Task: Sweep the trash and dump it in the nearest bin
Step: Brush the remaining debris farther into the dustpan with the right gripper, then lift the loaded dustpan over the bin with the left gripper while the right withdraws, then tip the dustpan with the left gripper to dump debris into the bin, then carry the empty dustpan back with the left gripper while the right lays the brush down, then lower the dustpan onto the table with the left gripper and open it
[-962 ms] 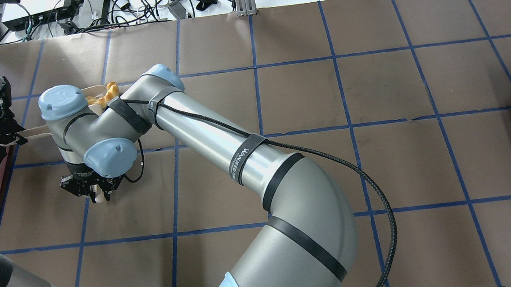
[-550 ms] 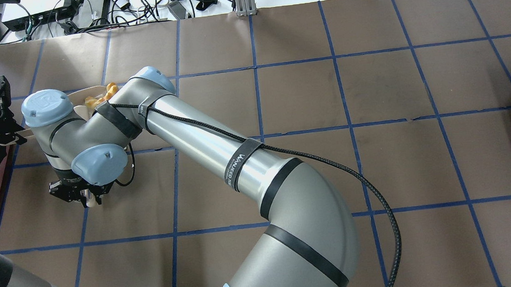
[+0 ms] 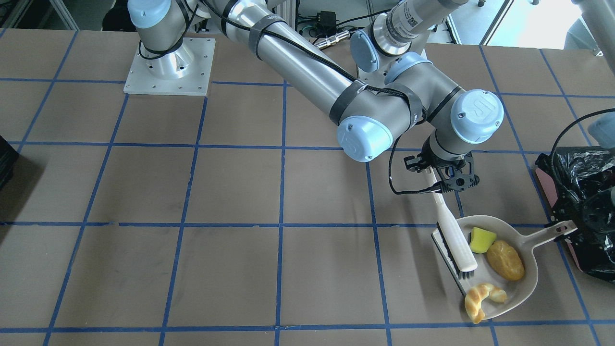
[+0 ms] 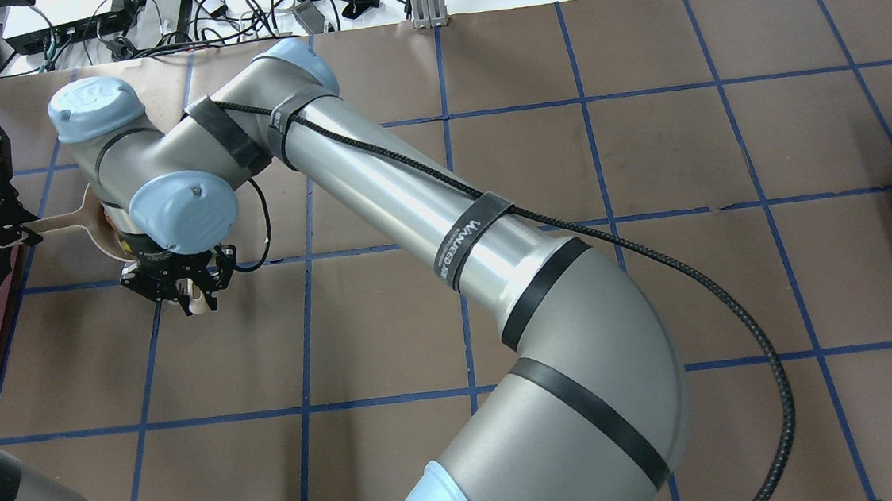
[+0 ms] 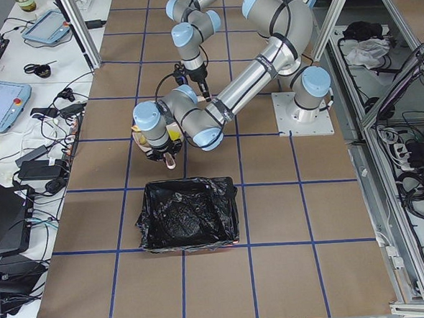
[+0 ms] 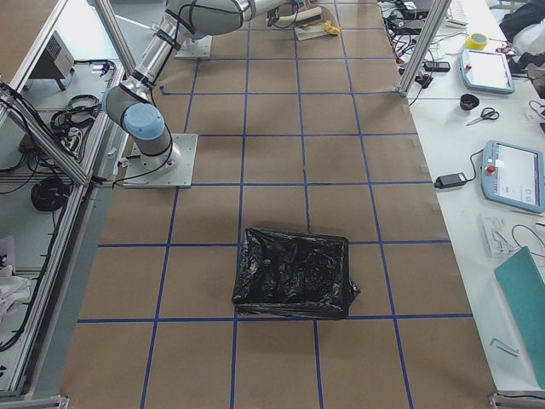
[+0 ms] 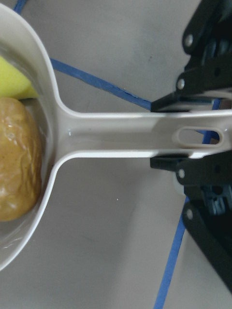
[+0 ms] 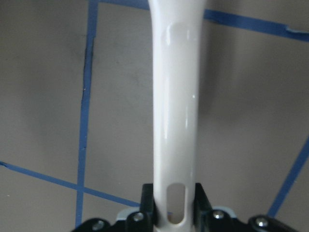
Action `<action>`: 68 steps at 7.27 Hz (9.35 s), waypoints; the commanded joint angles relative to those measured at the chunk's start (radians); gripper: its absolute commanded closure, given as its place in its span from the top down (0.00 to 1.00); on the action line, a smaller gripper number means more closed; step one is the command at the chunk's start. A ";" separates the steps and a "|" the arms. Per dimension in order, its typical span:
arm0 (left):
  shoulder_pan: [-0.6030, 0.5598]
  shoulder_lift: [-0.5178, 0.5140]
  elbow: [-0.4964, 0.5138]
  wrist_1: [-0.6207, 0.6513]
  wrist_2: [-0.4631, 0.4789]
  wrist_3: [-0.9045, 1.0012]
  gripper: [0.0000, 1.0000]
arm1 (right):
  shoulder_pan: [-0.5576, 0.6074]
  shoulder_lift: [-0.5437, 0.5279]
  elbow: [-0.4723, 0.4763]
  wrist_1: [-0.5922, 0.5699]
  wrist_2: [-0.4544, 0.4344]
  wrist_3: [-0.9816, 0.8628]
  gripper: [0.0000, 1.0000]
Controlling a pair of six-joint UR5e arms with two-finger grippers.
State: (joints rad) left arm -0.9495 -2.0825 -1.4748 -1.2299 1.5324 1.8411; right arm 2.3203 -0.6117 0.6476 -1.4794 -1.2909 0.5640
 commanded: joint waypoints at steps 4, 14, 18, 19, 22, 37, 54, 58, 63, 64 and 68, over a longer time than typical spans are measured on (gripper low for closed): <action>0.032 0.074 0.014 -0.019 -0.093 -0.011 0.00 | -0.091 -0.423 0.664 -0.060 -0.183 0.053 0.00; 0.603 0.157 0.156 -0.263 0.009 -0.055 0.00 | -0.108 -0.763 1.291 -0.276 -0.122 0.048 0.00; 0.560 0.142 0.162 -0.174 0.265 -0.120 0.00 | -0.116 -0.761 1.291 -0.268 -0.125 0.050 0.00; 0.537 0.142 0.163 -0.155 0.306 -0.120 0.00 | -0.114 -0.763 1.301 -0.271 -0.128 0.045 0.00; 0.466 0.145 0.163 -0.079 0.336 -0.114 0.00 | -0.119 -0.763 1.305 -0.279 -0.125 0.079 0.00; -0.257 0.248 0.093 -0.220 -0.014 -1.178 0.00 | -0.222 -0.884 0.989 -0.133 -0.231 0.062 1.00; -0.985 0.062 -0.139 0.239 -0.021 -2.021 0.00 | -0.676 -1.005 0.952 -0.171 -0.271 -0.751 1.00; -0.989 0.061 -0.168 0.242 -0.021 -2.076 0.00 | -0.676 -1.007 0.951 -0.167 -0.271 -0.750 1.00; -1.017 0.062 -0.168 0.244 -0.025 -2.206 0.98 | -0.677 -1.007 0.954 -0.167 -0.271 -0.751 1.00; -1.017 0.064 -0.167 0.242 -0.025 -2.206 1.00 | -0.677 -1.007 0.952 -0.167 -0.271 -0.751 1.00; -0.910 0.142 -0.141 0.228 -0.115 -2.167 1.00 | -0.677 -1.007 0.952 -0.167 -0.271 -0.751 1.00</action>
State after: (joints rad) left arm -1.9274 -1.9652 -1.6267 -0.9993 1.4245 -0.3513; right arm 1.6429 -1.6184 1.6000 -1.6460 -1.5622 -0.1871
